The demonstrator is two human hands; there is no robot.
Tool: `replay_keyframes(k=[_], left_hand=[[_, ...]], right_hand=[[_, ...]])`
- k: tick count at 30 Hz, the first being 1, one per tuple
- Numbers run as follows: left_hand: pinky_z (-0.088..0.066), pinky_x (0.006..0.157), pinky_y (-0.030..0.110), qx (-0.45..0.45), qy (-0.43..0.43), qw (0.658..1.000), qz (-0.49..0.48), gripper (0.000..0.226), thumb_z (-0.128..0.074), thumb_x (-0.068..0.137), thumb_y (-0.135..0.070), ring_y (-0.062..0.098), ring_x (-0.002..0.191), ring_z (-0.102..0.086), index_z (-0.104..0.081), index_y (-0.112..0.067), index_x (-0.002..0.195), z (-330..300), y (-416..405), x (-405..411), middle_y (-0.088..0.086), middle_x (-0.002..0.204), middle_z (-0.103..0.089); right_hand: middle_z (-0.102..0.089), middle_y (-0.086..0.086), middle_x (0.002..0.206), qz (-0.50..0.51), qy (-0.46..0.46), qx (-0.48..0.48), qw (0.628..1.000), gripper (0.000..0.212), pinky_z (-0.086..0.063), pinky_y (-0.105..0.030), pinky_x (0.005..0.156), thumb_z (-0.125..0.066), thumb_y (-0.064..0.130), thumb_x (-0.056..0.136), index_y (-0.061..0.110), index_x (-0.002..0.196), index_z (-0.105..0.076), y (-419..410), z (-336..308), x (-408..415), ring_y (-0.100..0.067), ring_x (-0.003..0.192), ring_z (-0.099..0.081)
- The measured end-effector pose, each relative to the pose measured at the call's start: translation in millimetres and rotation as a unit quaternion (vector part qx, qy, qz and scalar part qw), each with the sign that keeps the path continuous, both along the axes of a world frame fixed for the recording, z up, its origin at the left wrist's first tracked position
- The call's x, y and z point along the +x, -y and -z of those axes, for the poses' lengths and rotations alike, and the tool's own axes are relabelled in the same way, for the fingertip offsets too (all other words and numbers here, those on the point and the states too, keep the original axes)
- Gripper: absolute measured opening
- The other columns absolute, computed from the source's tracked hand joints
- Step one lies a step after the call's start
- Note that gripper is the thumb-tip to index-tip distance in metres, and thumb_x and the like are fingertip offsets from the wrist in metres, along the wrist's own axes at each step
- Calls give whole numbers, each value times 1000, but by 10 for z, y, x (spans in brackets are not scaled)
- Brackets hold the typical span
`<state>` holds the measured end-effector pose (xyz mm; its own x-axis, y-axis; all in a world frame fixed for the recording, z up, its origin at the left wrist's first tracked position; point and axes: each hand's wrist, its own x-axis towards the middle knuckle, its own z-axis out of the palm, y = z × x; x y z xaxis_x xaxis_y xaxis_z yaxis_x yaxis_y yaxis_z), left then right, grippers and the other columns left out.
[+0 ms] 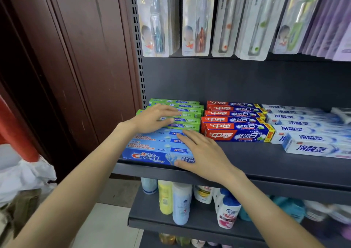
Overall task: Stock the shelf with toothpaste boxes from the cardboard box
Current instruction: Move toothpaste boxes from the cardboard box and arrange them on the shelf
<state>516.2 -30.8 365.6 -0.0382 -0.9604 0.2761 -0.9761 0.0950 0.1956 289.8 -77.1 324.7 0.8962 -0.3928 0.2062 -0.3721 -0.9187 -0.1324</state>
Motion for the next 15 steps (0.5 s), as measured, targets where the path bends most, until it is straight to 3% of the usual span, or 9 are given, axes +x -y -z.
replay_keyframes(k=[2,6,10,15], left_hand=[[-28,109,31,-67,-42,997,-21,40,-41,98,-37,10,128,-38,-45,-32,137,-51,-116,-55,-8,140,-47],[-36,95,23,-182,-37,979,-78,37,-41,95,-43,9,112,-50,-56,-32,127,-17,-467,-262,-10,124,-59],[-42,87,24,-283,-74,952,-86,32,-45,94,-35,8,96,-58,-66,-21,113,214,-771,-763,-9,102,-69],[-44,69,25,-368,-124,919,-61,25,-48,93,-20,13,69,-56,-71,-9,94,625,-956,-1553,-4,75,-68]], right_hand=[[-11,6,158,11,7,-8,1000,79,-11,-39,118,-40,69,85,30,149,-14,11,12,38,-11,145,-6],[-19,3,156,7,53,-31,998,90,-9,-40,118,-23,79,72,31,147,-24,-20,62,-18,-17,144,-13],[-55,2,132,7,252,-30,967,58,-32,-32,106,-46,58,84,20,125,-58,-107,166,-362,-17,125,-44],[-66,2,105,26,378,-3,925,28,-45,-33,90,-54,28,90,12,110,-67,-259,403,-1043,-15,102,-58]])
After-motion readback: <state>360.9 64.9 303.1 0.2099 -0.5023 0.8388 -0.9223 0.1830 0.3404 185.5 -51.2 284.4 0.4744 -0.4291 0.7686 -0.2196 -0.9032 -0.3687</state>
